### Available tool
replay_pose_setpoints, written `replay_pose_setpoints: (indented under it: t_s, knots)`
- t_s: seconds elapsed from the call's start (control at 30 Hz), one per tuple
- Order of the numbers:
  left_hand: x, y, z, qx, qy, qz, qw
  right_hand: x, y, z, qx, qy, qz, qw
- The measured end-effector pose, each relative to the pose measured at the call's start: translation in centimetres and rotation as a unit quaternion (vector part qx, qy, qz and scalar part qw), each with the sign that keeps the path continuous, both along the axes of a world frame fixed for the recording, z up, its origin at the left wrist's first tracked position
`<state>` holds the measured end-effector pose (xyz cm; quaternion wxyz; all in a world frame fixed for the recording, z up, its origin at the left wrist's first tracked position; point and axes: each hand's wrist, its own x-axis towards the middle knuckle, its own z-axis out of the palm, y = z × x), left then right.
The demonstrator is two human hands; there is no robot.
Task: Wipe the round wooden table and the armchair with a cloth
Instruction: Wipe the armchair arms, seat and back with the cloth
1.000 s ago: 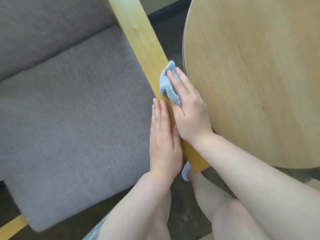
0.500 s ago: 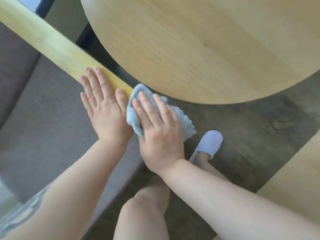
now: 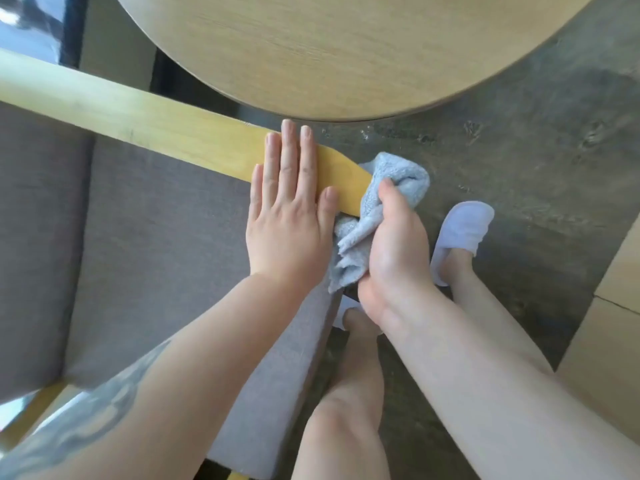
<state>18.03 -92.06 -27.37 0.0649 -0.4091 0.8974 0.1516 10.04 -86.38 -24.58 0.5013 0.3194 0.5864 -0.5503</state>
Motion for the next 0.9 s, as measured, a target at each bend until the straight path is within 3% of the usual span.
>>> replay_pose_setpoints:
  t_s: [0.2, 0.27, 0.33, 0.4, 0.47, 0.6, 0.63, 0.8, 0.9]
  knots:
    - [0.4, -0.5, -0.5, -0.004, 0.022, -0.017, 1.000, -1.6, -2.2, -0.7, 0.020, 0.006, -0.026, 0.999]
    - [0.6, -0.4, -0.8, -0.008, 0.027, -0.017, 0.999, -0.4, -1.0, -0.5, 0.036, 0.076, 0.019, 0.996]
    - [0.4, -0.4, -1.1, -0.022, 0.025, -0.009, 0.999, 1.5, -0.1, 0.1, 0.039, 0.219, 0.084, 0.971]
    - [0.2, -0.3, -1.0, -0.027, 0.015, 0.001, 1.000, 2.4, -0.2, -0.7, 0.042, 0.424, 0.206, 0.881]
    - [0.4, -0.6, -0.7, 0.000, 0.030, -0.018, 0.999, 2.2, 0.0, -2.4, 0.048, 0.586, 0.336, 0.736]
    - [3.5, -4.3, -0.2, 0.025, 0.050, -0.074, 0.996, -1.4, 3.7, -3.8, 0.019, 0.677, 0.584, 0.448]
    - [4.3, -5.4, -0.3, 0.017, 0.047, -0.048, 0.998, -2.5, 4.1, -3.7, 0.004, 0.673, 0.620, 0.403]
    - [5.1, -6.3, -1.0, -0.001, 0.057, 0.033, 0.998, -0.6, -2.2, -3.3, 0.021, 0.709, 0.641, 0.293]
    - [5.0, -6.4, -1.2, 0.006, 0.092, 0.081, 0.992, -1.5, -1.4, -3.3, -0.017, 0.700, 0.675, 0.233]
